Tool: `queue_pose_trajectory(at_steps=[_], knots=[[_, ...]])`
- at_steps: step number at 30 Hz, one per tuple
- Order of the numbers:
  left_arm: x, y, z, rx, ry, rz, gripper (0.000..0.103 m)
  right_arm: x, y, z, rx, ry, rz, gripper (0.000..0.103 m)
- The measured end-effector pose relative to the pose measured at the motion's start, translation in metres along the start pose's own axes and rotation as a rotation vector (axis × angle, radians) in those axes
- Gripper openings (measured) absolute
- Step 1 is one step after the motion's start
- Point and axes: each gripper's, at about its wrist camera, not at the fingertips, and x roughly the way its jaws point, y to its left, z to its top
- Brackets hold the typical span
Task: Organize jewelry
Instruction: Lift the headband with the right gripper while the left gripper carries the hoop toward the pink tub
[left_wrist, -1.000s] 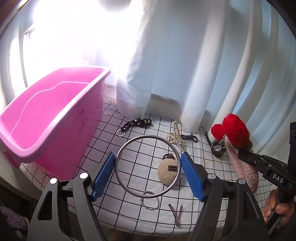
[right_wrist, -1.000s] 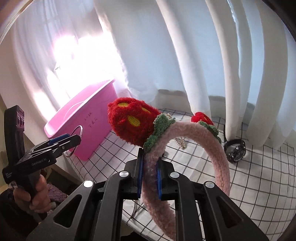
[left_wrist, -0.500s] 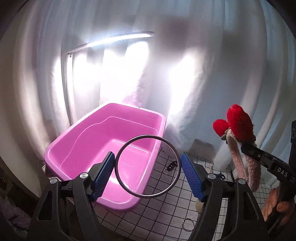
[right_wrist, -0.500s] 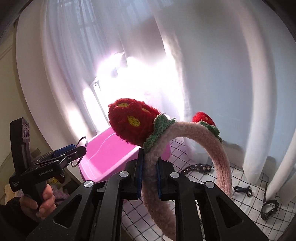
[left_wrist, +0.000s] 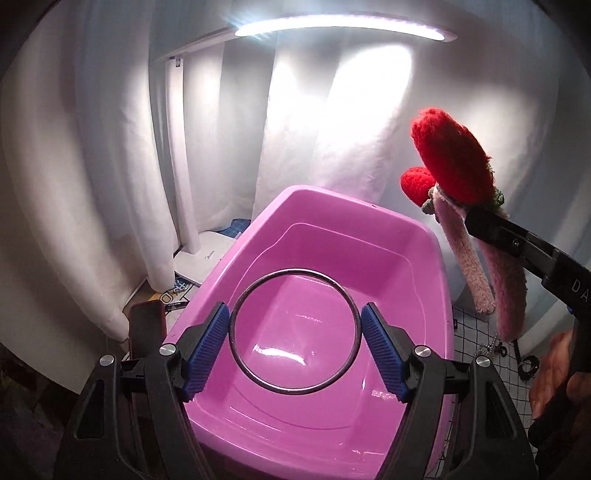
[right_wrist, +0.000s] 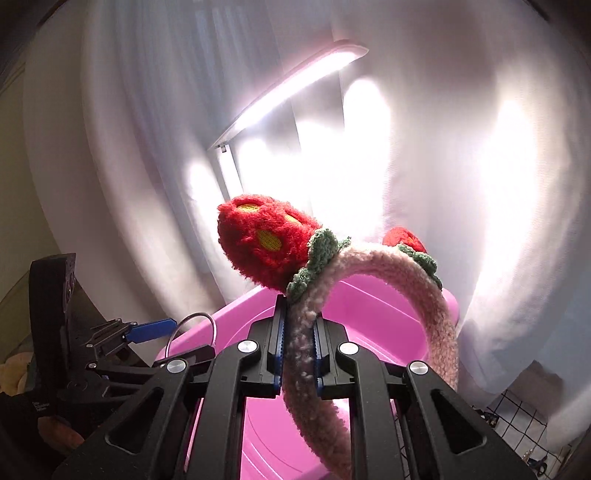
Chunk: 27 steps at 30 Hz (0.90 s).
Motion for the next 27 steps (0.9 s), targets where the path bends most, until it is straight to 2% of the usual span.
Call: queue_pose_trajectory(at_steps=[5,8,10,15,18,21,27], knots=[[0.035,0.006,-0.004,-0.003,0.107,0.001,0.071,0.053,0.007,0.008,-0.025,0.112,-0.001,0.012],[0.050,0.011,-0.002,-0.018,0.144,0.007,0.071,0.088,0.006,0.012,-0.033,0.206,-0.006,0.012],[0.056,0.013,0.001,-0.019,0.158,0.018,0.071,0.116,-0.001,0.012,-0.002,0.292,0.009,0.012],[0.070,0.014,0.002,-0.016,0.217,0.020,0.071,0.169,-0.007,0.004,0.021,0.488,-0.025,0.012],[0.086,0.010,-0.001,0.008,0.290,0.031,0.071,0.188,-0.013,-0.005,0.044,0.580,-0.023,0.012],[0.097,0.012,-0.005,0.015,0.337,0.033,0.071,0.195,-0.019,-0.013,0.073,0.636,-0.035,0.012],[0.100,0.011,-0.007,0.019,0.357,0.031,0.071,0.212,-0.014,-0.016,0.084,0.709,-0.056,0.013]])
